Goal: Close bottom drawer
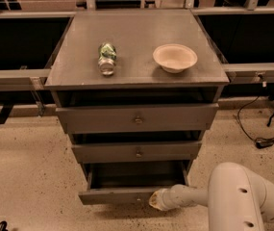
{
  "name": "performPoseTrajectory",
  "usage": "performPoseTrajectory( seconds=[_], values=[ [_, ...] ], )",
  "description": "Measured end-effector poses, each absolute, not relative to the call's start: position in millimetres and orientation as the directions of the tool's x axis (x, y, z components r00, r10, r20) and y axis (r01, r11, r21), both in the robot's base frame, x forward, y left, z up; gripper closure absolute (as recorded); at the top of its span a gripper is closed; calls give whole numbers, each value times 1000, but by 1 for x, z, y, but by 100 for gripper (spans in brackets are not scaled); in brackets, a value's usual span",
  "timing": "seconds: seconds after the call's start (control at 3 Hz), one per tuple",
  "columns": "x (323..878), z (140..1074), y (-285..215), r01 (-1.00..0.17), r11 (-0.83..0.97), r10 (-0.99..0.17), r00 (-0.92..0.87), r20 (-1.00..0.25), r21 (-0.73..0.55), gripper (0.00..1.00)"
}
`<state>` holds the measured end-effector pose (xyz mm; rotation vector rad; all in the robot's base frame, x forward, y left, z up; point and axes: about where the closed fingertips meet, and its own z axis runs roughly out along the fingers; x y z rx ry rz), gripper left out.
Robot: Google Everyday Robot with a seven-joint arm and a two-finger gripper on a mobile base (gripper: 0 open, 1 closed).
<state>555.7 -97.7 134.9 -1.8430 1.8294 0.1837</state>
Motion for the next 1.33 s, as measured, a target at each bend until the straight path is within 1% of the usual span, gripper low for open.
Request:
performPoseTrajectory(
  seconds=[0.33, 0.67, 1.0, 1.33],
  values=[
    [556, 135, -98, -961, 59, -888, 73, -453, -271, 16],
    [556, 135, -98, -961, 59, -888, 73, -453, -271, 0],
    [556, 135, -98, -961, 59, -888, 73, -453, -271, 0],
    [555, 135, -97, -961, 57, -888, 75, -454, -270, 6]
  ],
)
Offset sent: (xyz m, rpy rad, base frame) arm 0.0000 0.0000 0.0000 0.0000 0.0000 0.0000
